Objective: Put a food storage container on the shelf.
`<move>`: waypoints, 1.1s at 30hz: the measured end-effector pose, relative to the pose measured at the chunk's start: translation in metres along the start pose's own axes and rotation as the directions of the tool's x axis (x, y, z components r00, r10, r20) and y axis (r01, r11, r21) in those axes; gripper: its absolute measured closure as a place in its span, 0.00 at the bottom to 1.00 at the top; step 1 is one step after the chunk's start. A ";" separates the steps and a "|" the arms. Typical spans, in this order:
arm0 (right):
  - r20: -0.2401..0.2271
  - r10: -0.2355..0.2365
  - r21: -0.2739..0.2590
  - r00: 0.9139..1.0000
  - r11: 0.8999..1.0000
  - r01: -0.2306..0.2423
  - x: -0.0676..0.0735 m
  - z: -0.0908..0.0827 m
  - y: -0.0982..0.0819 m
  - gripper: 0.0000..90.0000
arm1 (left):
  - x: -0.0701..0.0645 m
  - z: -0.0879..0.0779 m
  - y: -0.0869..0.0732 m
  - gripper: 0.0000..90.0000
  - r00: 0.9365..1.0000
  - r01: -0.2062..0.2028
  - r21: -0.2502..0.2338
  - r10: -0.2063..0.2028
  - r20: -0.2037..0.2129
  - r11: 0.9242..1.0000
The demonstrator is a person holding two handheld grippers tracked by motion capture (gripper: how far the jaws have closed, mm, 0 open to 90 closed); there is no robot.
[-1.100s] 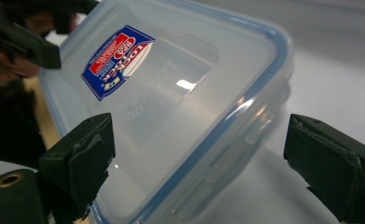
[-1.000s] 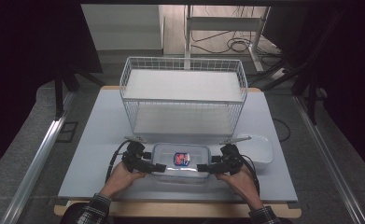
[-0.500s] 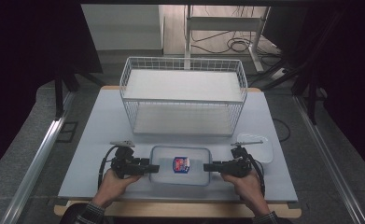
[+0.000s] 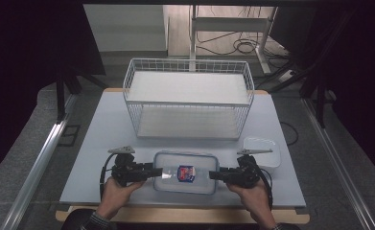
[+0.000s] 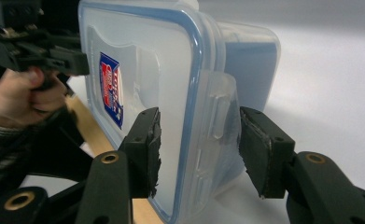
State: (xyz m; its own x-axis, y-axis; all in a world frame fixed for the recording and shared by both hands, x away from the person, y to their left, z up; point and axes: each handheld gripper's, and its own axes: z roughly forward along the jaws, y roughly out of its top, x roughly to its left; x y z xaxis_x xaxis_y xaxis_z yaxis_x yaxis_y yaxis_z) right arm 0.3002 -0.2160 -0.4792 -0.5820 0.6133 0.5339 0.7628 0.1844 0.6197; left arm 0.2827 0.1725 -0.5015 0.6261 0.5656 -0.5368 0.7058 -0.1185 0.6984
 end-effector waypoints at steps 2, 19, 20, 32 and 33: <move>0.003 -0.011 -0.007 1.000 1.000 0.011 0.001 0.001 0.001 0.56 | 0.001 -0.001 0.000 0.57 1.000 0.011 -0.006 -0.011 0.002 1.000; 0.008 -0.092 -0.109 0.996 0.990 0.092 0.012 -0.011 0.027 0.56 | -0.013 -0.019 0.032 0.58 0.998 -0.049 -0.070 0.047 -0.035 0.996; 0.008 -0.098 -0.113 0.995 0.989 0.098 0.013 -0.012 0.030 0.56 | -0.014 -0.020 0.035 0.58 0.998 -0.048 -0.074 0.046 -0.037 0.996; 0.010 -0.123 -0.150 0.992 0.981 0.123 0.019 -0.023 0.062 0.55 | -0.022 -0.030 0.067 0.57 0.995 -0.088 -0.103 0.082 -0.058 0.991; 0.011 -0.127 -0.155 0.992 0.980 0.127 0.020 -0.025 0.065 0.55 | -0.023 -0.031 0.071 0.57 0.994 -0.094 -0.107 0.088 -0.058 0.990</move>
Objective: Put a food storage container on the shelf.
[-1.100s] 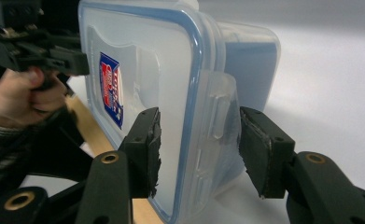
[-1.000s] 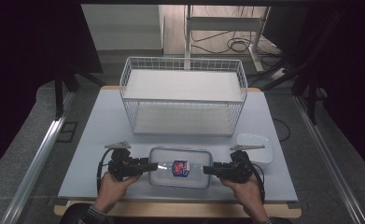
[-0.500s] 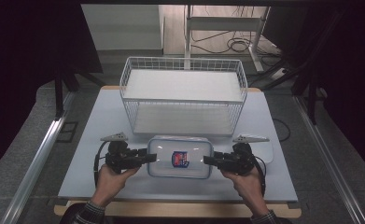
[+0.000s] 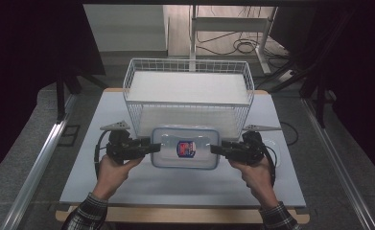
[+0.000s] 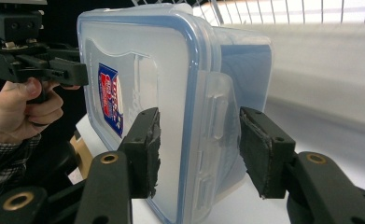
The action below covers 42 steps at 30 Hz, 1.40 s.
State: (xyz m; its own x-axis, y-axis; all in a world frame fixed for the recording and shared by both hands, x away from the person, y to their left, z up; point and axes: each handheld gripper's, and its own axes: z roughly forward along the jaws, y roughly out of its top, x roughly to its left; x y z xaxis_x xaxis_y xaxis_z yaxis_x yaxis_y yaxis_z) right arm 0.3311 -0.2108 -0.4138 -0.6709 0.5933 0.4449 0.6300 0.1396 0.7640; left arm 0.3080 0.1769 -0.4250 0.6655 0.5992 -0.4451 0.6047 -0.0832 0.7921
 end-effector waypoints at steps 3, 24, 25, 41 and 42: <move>0.003 -0.012 -0.016 1.000 1.000 0.012 0.002 -0.003 0.010 0.55 | -0.002 -0.002 0.011 0.57 1.000 -0.009 -0.009 0.009 -0.002 1.000; 0.016 -0.072 -0.064 0.997 0.995 0.072 0.011 -0.012 0.078 0.55 | -0.001 -0.018 0.074 0.57 0.999 -0.046 -0.063 0.046 -0.013 0.997; 0.017 -0.072 -0.065 0.997 0.995 0.073 0.012 -0.013 0.081 0.55 | -0.001 -0.019 0.078 0.57 0.999 -0.044 -0.066 0.043 -0.014 0.997; 0.012 -0.078 -0.097 0.997 0.992 0.079 0.011 -0.017 0.123 0.55 | 0.000 -0.024 0.119 0.57 0.999 -0.041 -0.087 0.039 -0.022 0.995; 0.011 -0.075 -0.098 0.997 0.992 0.075 0.010 -0.016 0.125 0.55 | 0.001 -0.024 0.121 0.57 0.999 -0.039 -0.089 0.037 -0.022 0.995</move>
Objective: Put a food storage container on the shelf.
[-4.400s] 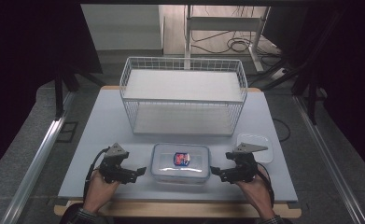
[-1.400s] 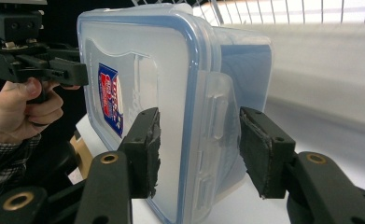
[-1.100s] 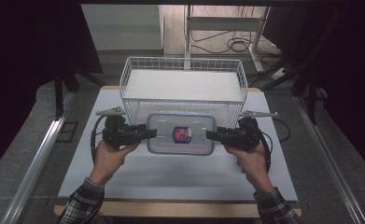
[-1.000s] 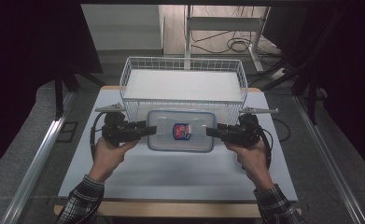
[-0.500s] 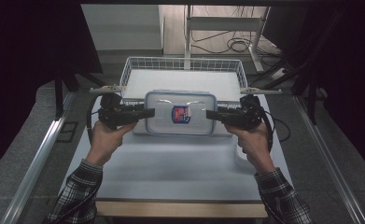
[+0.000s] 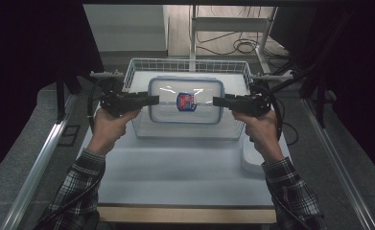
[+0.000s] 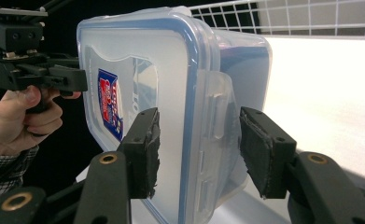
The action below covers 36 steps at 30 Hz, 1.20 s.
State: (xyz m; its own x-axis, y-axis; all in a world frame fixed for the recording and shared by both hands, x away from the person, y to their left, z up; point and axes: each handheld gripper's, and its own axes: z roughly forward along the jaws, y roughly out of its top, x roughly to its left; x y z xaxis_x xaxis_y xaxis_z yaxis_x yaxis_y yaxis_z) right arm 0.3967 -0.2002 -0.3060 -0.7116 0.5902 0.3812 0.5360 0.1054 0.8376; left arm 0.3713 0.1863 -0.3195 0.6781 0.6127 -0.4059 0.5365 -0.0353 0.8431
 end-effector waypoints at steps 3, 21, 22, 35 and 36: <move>0.005 0.005 -0.007 1.000 1.000 -0.005 -0.002 0.001 0.008 0.54 | 0.003 0.002 0.008 0.57 1.000 0.006 -0.003 -0.006 -0.002 1.000; 0.037 0.021 -0.027 0.999 0.999 -0.020 -0.025 0.017 0.038 0.54 | 0.032 0.021 0.036 0.57 0.999 0.032 -0.003 -0.032 0.009 0.999; 0.038 0.021 -0.030 0.999 0.999 -0.020 -0.025 0.018 0.039 0.54 | 0.034 0.022 0.037 0.57 0.999 0.031 -0.003 -0.031 0.010 1.000; 0.046 0.067 -0.030 0.997 0.997 -0.065 -0.043 0.031 0.046 0.53 | 0.048 0.034 0.041 0.56 1.000 0.026 -0.013 -0.026 -0.010 1.000; 0.047 0.063 -0.030 0.997 0.998 -0.062 -0.044 0.032 0.046 0.53 | 0.048 0.035 0.042 0.55 1.000 0.019 -0.012 -0.019 -0.017 1.000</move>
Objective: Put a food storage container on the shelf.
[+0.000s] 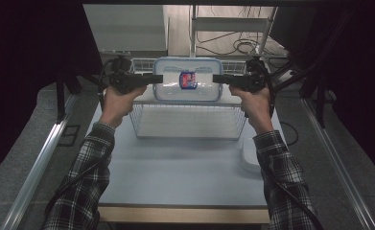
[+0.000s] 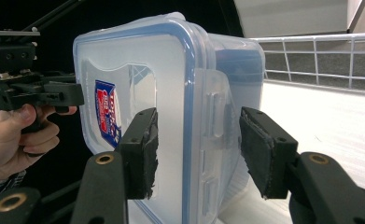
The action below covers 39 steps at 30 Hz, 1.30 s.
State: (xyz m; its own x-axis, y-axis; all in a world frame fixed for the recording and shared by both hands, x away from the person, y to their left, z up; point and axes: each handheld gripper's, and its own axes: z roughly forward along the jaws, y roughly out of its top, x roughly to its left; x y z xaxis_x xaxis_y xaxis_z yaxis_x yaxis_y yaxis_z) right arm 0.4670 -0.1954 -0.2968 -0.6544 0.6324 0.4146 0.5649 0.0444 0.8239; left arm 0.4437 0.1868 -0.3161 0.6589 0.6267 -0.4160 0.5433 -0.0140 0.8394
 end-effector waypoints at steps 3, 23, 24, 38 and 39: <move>-0.009 0.014 -0.006 1.000 1.000 -0.014 -0.003 0.001 0.000 0.53 | -0.002 0.001 0.000 0.54 0.999 -0.034 -0.001 0.034 -0.034 0.999; 0.081 0.005 -0.007 0.997 1.000 -0.004 -0.004 0.006 -0.002 0.45 | -0.004 0.016 -0.006 0.51 0.991 -0.065 0.061 0.072 -0.114 0.996; 0.099 -0.006 -0.007 0.995 1.000 0.007 -0.003 0.007 -0.002 0.44 | -0.004 0.016 -0.006 0.51 0.991 -0.061 0.057 0.067 -0.113 0.997; 0.148 -0.043 0.020 0.988 0.999 0.041 0.000 0.015 -0.005 0.44 | -0.008 0.020 0.001 0.41 0.985 -0.056 0.044 0.063 -0.161 0.997; 0.154 -0.043 0.015 0.987 0.999 0.041 0.000 0.015 -0.005 0.45 | -0.008 0.020 0.002 0.41 0.984 -0.063 0.044 0.069 -0.164 0.997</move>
State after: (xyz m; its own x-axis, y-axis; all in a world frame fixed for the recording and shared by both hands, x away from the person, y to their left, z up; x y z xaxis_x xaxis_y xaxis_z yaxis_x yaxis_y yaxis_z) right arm 0.4719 -0.1837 -0.3064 -0.5930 0.7412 0.3147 0.5453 0.0821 0.8342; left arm 0.4499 0.1656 -0.3182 0.6008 0.7434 -0.2941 0.5232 -0.0874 0.8477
